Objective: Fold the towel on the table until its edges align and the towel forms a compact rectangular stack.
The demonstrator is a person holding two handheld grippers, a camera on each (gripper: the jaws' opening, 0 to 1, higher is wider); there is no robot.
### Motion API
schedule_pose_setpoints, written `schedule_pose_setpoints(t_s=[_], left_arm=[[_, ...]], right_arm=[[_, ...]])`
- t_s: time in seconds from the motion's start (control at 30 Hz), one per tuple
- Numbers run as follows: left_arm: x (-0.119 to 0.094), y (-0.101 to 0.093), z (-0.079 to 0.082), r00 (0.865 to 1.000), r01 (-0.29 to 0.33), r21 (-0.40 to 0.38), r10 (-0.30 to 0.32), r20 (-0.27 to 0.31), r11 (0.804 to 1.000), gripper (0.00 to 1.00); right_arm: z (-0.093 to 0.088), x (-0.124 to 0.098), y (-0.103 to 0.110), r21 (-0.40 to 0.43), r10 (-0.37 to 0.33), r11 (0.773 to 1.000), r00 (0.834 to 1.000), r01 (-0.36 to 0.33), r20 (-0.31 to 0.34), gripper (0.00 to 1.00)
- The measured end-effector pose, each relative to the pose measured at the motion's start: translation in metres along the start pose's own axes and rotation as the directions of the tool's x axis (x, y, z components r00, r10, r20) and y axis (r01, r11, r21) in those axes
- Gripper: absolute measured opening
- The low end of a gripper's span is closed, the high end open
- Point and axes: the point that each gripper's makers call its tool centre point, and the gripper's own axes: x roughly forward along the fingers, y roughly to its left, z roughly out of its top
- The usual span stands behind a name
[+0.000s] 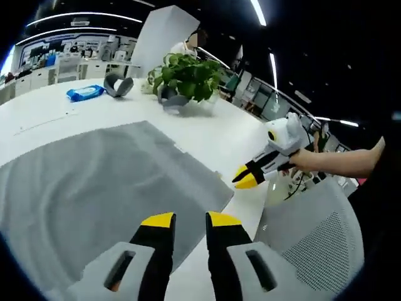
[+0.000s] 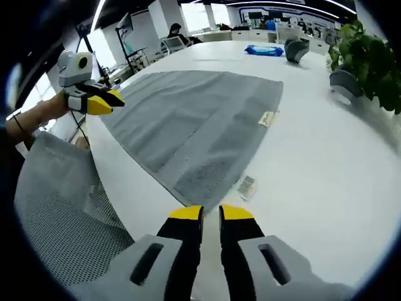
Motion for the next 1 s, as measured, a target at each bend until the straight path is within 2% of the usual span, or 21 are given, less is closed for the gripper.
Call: schedule_pose_setpoints(t_s=[0.1,0.2,0.23,0.27,0.33,0.4,0.43,0.57,0.67,0.8,0.9,0.97,1.0], left_arm=[[0.018,-0.009,-0.011,0.999,0.036,-0.039,-0.036,0.002,0.999,0.17],[0.025,-0.01,-0.018,1.0,0.026,-0.054,-0.026,0.004,0.998,0.17],[0.026,-0.01,-0.02,1.0,0.012,-0.073,-0.01,0.026,0.997,0.17],[0.026,-0.009,-0.02,0.998,0.002,-0.104,0.004,0.06,0.995,0.17],[0.023,-0.009,-0.022,0.997,-0.003,-0.114,0.011,0.074,0.993,0.17],[0.021,-0.004,-0.022,0.998,-0.01,-0.108,0.016,0.06,0.994,0.18],[0.02,0.001,-0.018,0.996,-0.022,-0.098,0.031,0.085,0.995,0.18],[0.018,0.004,-0.013,0.993,-0.03,-0.134,0.045,0.111,0.991,0.2],[0.02,-0.002,-0.007,0.992,-0.031,-0.075,0.04,0.123,0.997,0.22],[0.029,-0.022,-0.005,0.993,-0.005,0.052,-0.001,0.114,0.999,0.23],[0.036,-0.04,-0.004,0.994,0.014,0.18,-0.033,0.101,0.984,0.25],[0.04,-0.05,-0.005,0.995,0.024,0.271,-0.049,0.086,0.962,0.25],[0.041,-0.055,-0.003,0.995,0.011,0.344,-0.046,0.093,0.939,0.25]], right_arm=[[0.001,0.005,0.004,0.004,0.001,1.0,1.0,-0.001,-0.02,0.13],[-0.005,0.01,0.008,0.025,0.0,1.0,0.999,0.002,-0.05,0.13],[-0.009,0.012,0.009,0.005,-0.019,1.0,0.997,0.019,-0.074,0.13],[-0.005,0.013,0.006,-0.041,-0.033,0.999,0.998,0.031,-0.052,0.13],[-0.005,0.011,0.006,-0.014,-0.056,0.998,0.997,0.055,-0.051,0.16],[-0.005,0.013,0.008,-0.003,-0.039,0.999,0.998,0.039,-0.05,0.1],[-0.007,0.015,0.01,-0.011,-0.032,0.999,0.998,0.032,-0.061,0.08],[-0.005,0.013,0.011,-0.012,-0.035,0.999,0.998,0.035,-0.049,0.04],[-0.003,0.006,0.013,-0.004,-0.027,1.0,0.999,0.027,-0.03,0.03],[0.005,-0.002,0.017,0.026,-0.004,1.0,1.0,0.003,0.02,0.01],[0.015,-0.01,0.025,0.067,0.029,0.997,0.998,-0.033,0.061,0.01],[0.023,-0.014,0.031,0.077,0.05,0.995,0.995,-0.057,0.09,0.0],[0.03,-0.015,0.037,0.104,0.072,0.991,0.991,-0.084,0.116,0.0]])
